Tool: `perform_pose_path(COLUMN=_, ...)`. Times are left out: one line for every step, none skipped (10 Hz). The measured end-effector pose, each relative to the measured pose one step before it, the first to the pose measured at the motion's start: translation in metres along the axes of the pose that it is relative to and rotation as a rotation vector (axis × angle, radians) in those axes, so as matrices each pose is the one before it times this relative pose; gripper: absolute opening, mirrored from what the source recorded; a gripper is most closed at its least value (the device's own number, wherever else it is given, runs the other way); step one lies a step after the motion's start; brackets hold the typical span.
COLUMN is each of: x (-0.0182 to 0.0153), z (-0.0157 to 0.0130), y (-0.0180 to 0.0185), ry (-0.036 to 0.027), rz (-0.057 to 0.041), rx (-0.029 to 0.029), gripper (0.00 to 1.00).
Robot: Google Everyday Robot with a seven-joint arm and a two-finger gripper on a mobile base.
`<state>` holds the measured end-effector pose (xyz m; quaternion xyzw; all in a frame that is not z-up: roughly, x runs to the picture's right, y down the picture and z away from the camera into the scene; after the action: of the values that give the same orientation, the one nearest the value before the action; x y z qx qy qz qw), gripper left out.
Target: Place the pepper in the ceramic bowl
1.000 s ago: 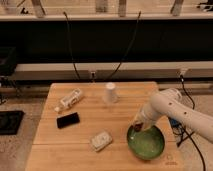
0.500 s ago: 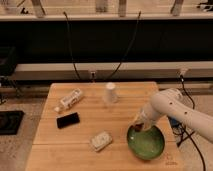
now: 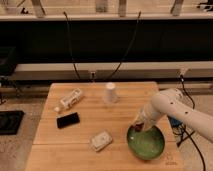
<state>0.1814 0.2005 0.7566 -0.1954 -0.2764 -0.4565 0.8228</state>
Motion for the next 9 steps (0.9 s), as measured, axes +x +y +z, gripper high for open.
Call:
perform_pose_path(x=-0.00017, z=-0.00021, y=0.00049, ry=-0.00168, rz=0.00159, rx=0.00073, gripper=0.33)
perform_pose_path(x=0.00013, z=-0.00047, y=-0.00022, ry=-0.00048, rz=0.00063, rx=0.00197, gripper=0.34)
perform_pose_path(x=0.0, z=-0.00039, y=-0.00017, ry=-0.00052, rz=0.00069, rx=0.00154, gripper=0.34)
perform_pose_path(x=-0.00022, z=0.00004, y=0.00012, ry=-0.00142, rz=0.00119, rx=0.00099, gripper=0.34)
perform_pose_path(x=-0.00001, z=-0.00046, y=0.00027, ry=-0.00064, rz=0.00127, rx=0.00094, gripper=0.37)
perform_pose_path(x=-0.00016, z=-0.00033, y=0.00063, ry=-0.00192, rz=0.00255, rx=0.0013, gripper=0.47)
perform_pose_path(x=0.00006, z=-0.00047, y=0.00019, ry=-0.00077, rz=0.00144, rx=0.00104, gripper=0.5)
perform_pose_path(x=-0.0001, z=-0.00032, y=0.00026, ry=-0.00136, rz=0.00147, rx=0.00084, gripper=0.48)
perform_pose_path(x=-0.00002, z=-0.00047, y=0.00021, ry=-0.0008, rz=0.00189, rx=0.0012, gripper=0.43)
